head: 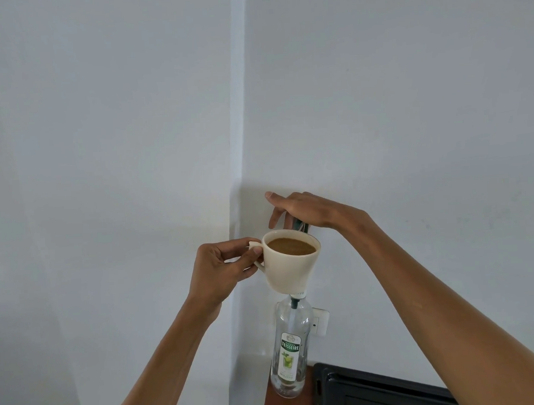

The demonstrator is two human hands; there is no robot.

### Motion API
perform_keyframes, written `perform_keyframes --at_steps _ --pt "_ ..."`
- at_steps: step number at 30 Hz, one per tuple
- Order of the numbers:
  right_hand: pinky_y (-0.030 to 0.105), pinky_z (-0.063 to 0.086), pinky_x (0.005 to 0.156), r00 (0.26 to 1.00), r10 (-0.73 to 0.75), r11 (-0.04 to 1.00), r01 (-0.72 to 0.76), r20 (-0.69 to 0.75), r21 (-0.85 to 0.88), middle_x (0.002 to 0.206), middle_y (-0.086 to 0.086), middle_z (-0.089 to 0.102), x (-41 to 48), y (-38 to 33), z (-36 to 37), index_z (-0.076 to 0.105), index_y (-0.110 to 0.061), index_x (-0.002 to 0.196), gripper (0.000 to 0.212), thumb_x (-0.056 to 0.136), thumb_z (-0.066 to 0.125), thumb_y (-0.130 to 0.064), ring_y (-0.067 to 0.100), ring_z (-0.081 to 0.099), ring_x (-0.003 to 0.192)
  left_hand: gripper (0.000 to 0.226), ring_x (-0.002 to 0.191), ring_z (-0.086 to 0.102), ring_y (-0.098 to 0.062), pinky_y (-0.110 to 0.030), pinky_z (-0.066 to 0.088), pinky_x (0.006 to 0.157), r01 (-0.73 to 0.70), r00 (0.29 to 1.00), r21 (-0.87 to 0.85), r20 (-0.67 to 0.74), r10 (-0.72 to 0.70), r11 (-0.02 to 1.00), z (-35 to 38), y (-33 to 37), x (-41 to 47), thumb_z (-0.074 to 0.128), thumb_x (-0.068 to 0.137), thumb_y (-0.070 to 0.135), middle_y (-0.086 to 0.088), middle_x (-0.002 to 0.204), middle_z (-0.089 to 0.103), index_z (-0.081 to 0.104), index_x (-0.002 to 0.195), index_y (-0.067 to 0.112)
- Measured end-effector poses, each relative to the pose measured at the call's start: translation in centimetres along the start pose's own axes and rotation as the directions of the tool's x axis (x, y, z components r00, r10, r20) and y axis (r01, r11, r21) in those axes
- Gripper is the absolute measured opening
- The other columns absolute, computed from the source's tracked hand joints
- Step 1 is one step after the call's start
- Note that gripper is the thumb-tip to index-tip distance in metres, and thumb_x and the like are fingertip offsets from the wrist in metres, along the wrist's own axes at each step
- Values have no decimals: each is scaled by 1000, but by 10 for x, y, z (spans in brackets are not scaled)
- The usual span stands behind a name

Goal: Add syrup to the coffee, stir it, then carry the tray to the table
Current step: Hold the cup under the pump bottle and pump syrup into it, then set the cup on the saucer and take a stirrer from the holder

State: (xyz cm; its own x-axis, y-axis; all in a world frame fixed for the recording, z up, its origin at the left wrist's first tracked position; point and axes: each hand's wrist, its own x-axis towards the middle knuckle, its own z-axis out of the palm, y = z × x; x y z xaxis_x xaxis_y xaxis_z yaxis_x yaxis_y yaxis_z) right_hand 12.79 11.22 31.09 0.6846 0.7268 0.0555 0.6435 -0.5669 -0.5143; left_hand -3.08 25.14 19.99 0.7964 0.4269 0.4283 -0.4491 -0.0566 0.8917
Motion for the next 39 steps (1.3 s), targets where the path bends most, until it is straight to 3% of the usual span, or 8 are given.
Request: perform_keyframes --at_steps 8,12,19,22,26,31,35,39 --pt "28 47 70 1000 23 1000 -23 -20 8 98 7 71 -6 -9 -4 80 -25 98 86 92 16 -82 23 69 93 13 90 81 -23 -29 65 78 -6 1000 -6 7 6 1000 3 3 -2 79 87 11 -8 95 84 86 98 15" --pt "30 53 74 996 -12 996 19 -84 85 82 6 80 -12 -7 -8 79 -23 99 85 92 17 -81 23 76 86 13 91 81 -24 -32 65 80 0 1000 6 5 0 1000 5 3 -7 79 88 11 -8 95 84 86 97 16" --pt "27 57 74 929 -26 968 116 -370 223 90 -1 76 -46 24 -14 77 -25 102 65 103 26 -64 14 75 80 15 93 80 -26 -32 65 80 23 1000 10 9 -23 1000 15 -3 -23 77 88 11 -8 96 84 85 101 12" --pt "32 58 83 900 44 946 102 -434 307 99 0 76 -80 54 -4 71 -24 114 53 106 31 -57 17 73 94 14 91 80 -25 -28 64 78 57 998 -14 7 -57 998 25 -9 -34 77 88 9 -8 95 84 86 98 15" --pt "35 57 96 940 74 916 68 -333 395 112 1 72 -132 88 21 66 -23 127 47 107 34 -51 19 71 107 17 88 80 -19 -26 64 78 91 996 -15 19 -91 996 39 -22 -48 76 89 7 -7 94 84 87 93 21" --pt "35 57 99 991 76 833 -2 -111 554 126 -8 71 -219 138 57 63 -31 133 50 98 41 -59 10 69 114 17 85 81 -13 -25 65 77 187 982 -6 35 -186 982 90 -47 -83 76 89 4 -4 93 85 85 99 15" --pt "39 54 103 994 37 784 38 -107 620 135 -6 66 -243 165 71 58 -27 139 55 90 67 -52 14 66 122 17 83 81 -13 -21 63 74 201 979 -4 36 -201 979 118 -54 -93 77 89 3 -4 90 85 85 97 16" --pt "31 57 94 986 15 797 90 -168 597 130 -11 68 -239 170 71 60 -30 134 62 79 87 -33 13 68 117 16 85 80 -16 -21 63 75 197 980 -70 47 -194 978 124 -55 -90 76 89 1 -9 92 84 85 96 13"
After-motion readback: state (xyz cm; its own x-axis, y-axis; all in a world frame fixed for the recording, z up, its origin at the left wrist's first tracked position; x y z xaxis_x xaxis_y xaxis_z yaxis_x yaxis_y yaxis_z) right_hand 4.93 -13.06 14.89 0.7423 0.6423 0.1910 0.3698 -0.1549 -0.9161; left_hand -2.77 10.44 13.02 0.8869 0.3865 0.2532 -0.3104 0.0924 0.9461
